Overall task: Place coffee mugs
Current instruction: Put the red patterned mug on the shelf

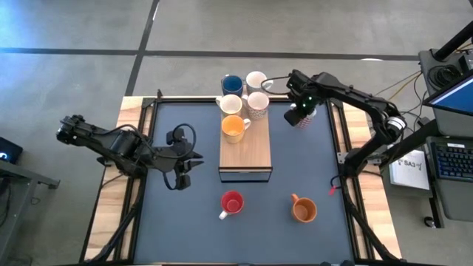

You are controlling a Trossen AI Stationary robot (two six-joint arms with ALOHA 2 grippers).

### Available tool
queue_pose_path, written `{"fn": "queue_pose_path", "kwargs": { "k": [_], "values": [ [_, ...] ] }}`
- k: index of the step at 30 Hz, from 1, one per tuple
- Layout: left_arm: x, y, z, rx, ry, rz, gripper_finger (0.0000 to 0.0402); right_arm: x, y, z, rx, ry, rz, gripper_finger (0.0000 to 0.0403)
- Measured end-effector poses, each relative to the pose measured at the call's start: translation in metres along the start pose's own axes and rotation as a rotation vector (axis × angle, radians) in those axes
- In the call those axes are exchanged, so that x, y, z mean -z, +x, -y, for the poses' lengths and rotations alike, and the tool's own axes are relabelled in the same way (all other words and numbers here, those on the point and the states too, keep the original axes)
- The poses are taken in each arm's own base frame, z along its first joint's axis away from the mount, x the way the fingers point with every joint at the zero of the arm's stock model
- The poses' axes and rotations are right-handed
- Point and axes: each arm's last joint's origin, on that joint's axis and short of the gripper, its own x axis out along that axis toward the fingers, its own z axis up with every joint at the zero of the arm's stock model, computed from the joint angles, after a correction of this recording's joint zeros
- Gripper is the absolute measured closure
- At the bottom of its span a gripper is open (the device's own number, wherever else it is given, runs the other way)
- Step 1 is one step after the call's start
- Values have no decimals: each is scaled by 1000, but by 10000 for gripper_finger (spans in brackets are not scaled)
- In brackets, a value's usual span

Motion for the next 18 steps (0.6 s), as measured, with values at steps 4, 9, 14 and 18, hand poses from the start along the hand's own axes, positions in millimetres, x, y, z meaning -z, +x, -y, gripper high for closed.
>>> {"fn": "queue_pose_path", "kwargs": {
  "k": [4, 9, 14, 18],
  "values": [
    [2, 0, -1, -4, 7, -14, 345, 7, -22, -19, -20, 34, 17, 393],
    [3, 0, -1, -10, 16, -31, 345, 21, -56, -46, -64, 9, 87, 393],
    [3, -1, -2, -9, 27, -29, 345, 35, -86, -75, -135, -62, 182, 392],
    [3, -2, -2, -8, 26, -28, 345, 47, -100, -95, -183, -114, 206, 391]
  ]
}}
